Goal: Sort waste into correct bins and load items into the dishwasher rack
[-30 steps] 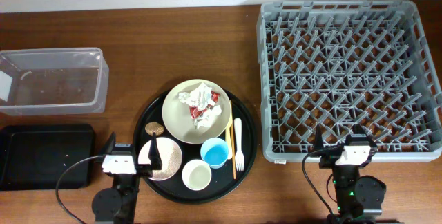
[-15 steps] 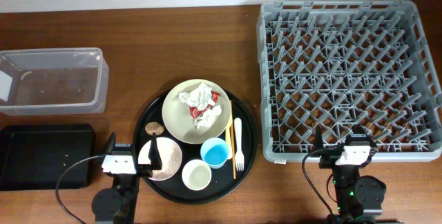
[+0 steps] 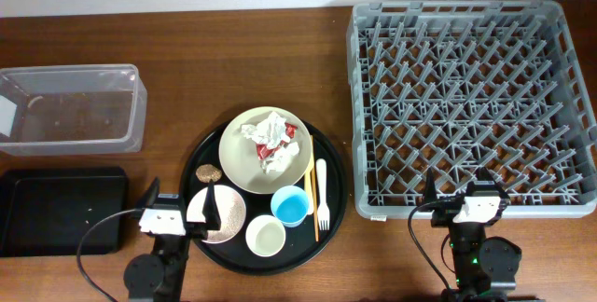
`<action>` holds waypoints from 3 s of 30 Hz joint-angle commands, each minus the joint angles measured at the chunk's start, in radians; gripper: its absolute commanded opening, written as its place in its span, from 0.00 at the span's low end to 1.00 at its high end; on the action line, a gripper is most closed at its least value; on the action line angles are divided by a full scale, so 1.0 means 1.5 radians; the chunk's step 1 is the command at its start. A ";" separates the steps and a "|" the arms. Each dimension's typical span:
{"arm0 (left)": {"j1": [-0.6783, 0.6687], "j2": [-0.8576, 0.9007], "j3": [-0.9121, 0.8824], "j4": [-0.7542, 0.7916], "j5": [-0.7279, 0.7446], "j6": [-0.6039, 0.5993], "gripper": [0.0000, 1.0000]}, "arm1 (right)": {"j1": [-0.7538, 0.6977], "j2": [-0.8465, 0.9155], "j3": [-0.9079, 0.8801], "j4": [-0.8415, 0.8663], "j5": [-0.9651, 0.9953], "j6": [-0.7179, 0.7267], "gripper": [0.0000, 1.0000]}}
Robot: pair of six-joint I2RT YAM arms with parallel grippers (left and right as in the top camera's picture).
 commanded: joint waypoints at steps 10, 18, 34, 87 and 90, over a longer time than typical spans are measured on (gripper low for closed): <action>0.004 0.371 0.526 -0.269 0.139 -0.039 1.00 | -0.003 -0.005 -0.003 -0.003 0.004 0.003 0.98; 0.004 0.833 0.829 -0.315 0.334 -0.039 1.00 | -0.003 -0.005 -0.003 -0.003 0.004 0.003 0.98; -0.201 1.134 0.829 -0.375 -0.010 -0.091 0.84 | -0.003 -0.005 -0.003 -0.003 0.004 0.003 0.98; -0.073 1.052 0.984 -0.508 -0.159 -0.126 0.01 | -0.003 -0.005 -0.003 -0.003 0.004 0.003 0.98; 0.064 1.050 0.984 -0.514 -0.159 -0.126 0.01 | -0.003 -0.005 -0.003 -0.003 0.004 0.003 0.98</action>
